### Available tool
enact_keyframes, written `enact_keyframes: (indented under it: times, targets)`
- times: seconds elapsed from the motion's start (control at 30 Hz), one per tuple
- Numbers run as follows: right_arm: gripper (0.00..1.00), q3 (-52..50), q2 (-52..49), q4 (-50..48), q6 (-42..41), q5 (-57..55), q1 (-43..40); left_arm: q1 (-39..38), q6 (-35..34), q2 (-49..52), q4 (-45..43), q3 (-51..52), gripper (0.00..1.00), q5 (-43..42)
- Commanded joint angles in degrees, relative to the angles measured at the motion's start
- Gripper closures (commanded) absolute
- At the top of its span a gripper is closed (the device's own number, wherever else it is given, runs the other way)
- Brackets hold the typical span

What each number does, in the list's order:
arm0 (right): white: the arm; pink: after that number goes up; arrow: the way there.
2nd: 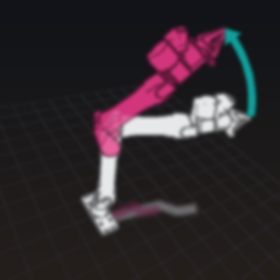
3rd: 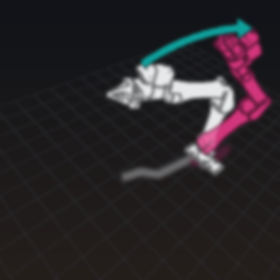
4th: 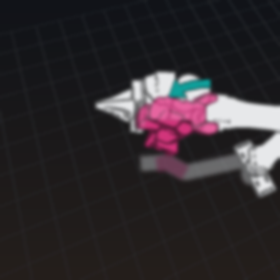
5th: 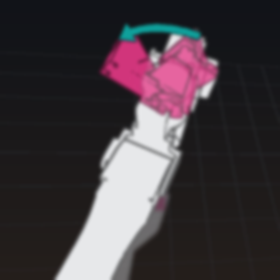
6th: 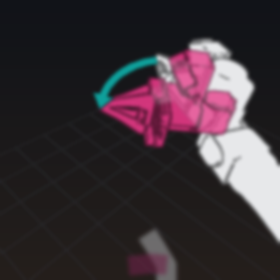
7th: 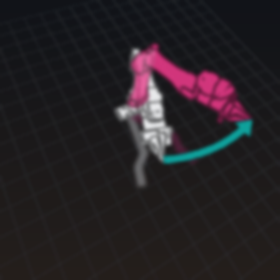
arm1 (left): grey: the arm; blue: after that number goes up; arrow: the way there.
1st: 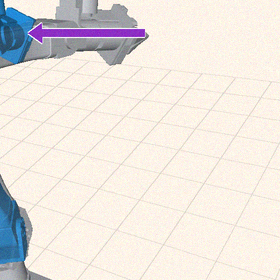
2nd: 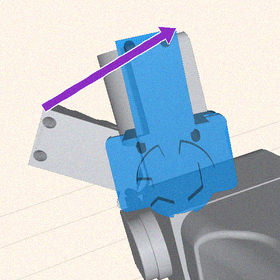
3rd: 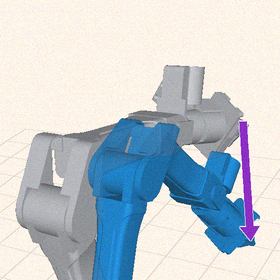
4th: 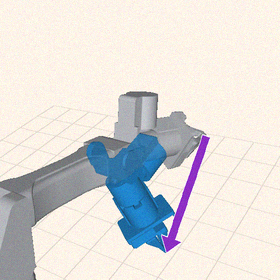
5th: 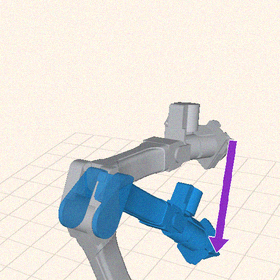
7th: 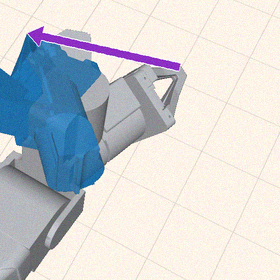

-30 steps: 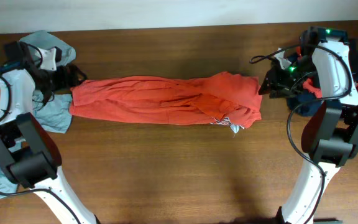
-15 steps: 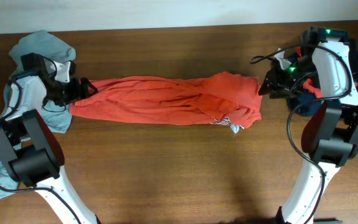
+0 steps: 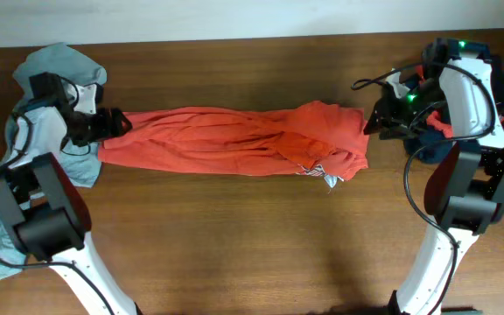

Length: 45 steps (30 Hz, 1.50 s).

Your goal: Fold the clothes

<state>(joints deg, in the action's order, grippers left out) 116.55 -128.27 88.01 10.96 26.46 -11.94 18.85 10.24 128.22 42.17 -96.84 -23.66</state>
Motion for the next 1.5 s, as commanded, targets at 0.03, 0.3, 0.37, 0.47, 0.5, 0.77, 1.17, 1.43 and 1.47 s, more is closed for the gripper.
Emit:
enact_keyframes:
  times: [0.03,0.3,0.37,0.47,0.5,0.77,1.17,1.43,1.47]
  targets:
    - [0.52,0.5,0.33,0.22,0.87,-0.11,0.31,-0.7,-0.31,4.04,-1.07,0.48,0.15,1.18]
    - [0.52,0.5,0.33,0.24,0.85,-0.11,0.31,-2.14,-0.52,4.44,-0.94,0.48,0.15,-0.17]
    - [0.52,0.5,0.33,0.24,0.85,-0.11,0.31,-2.95,-0.52,4.44,0.42,0.48,0.18,-1.4]
    - [0.52,0.5,0.33,0.26,0.85,-0.11,0.31,-4.35,-0.5,4.44,2.01,0.48,0.28,-1.84]
    - [0.52,0.5,0.33,0.26,0.85,-0.11,0.31,-4.61,-0.5,4.44,2.08,0.48,0.34,-1.81]
    - [0.52,0.5,0.33,0.26,1.27,-0.13,0.31,-3.5,-3.32,4.42,0.7,-0.17,0.99,-1.84]
    - [0.52,0.5,0.33,0.26,1.25,-0.11,0.31,2.58,-2.82,4.42,15.78,-15.87,0.99,5.44]
    - [0.52,0.5,0.33,-0.46,1.25,-0.11,0.31,-2.01,-2.84,4.42,22.51,-24.44,0.99,5.9]
    - [0.52,0.5,0.33,-0.46,1.25,-0.11,0.31,-3.43,-2.84,4.42,22.67,-24.5,0.99,5.92]
